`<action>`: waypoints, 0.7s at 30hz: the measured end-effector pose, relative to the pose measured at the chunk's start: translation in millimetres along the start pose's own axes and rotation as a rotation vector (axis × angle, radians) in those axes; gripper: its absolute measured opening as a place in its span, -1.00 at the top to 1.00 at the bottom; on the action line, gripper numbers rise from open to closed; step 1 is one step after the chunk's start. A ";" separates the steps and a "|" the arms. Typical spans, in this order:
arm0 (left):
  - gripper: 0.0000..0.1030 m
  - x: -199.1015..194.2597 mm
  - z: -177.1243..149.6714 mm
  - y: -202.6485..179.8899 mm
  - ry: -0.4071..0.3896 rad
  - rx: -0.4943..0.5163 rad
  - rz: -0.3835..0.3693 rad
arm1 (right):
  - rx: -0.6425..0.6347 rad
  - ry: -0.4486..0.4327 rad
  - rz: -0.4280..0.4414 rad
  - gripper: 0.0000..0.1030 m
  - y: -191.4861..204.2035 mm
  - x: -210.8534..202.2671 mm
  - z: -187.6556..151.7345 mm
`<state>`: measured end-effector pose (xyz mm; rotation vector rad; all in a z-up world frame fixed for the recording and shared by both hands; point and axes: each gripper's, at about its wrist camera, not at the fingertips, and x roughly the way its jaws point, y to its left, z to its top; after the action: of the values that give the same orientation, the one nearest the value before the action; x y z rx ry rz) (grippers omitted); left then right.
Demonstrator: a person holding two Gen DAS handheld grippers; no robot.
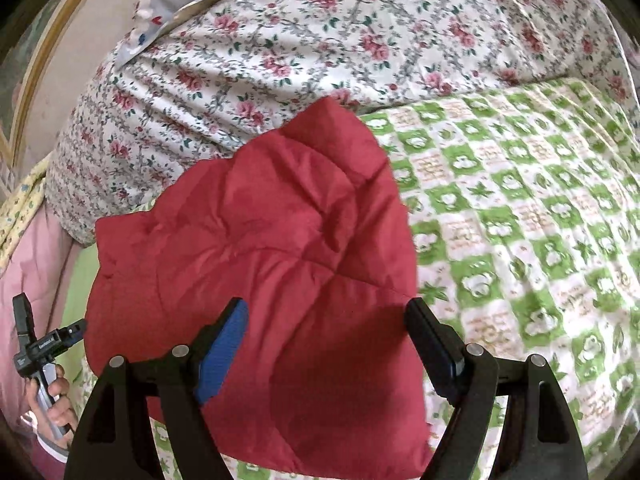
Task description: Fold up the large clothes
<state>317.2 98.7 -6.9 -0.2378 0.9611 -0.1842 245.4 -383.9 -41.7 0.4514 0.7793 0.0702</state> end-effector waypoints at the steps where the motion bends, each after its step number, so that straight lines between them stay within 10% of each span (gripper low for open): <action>1: -0.51 1.4 0.7 1.5 0.005 -0.005 -0.006 | 0.008 0.001 0.003 -0.60 -4.0 0.5 -0.9; 21: -0.67 49.2 6.3 26.7 0.098 -0.200 -0.258 | 0.185 0.114 0.186 -0.74 -32.4 49.9 -5.7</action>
<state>351.3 112.2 -49.6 -0.5421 1.0452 -0.3393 273.7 -399.8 -91.8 0.7002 0.8578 0.2000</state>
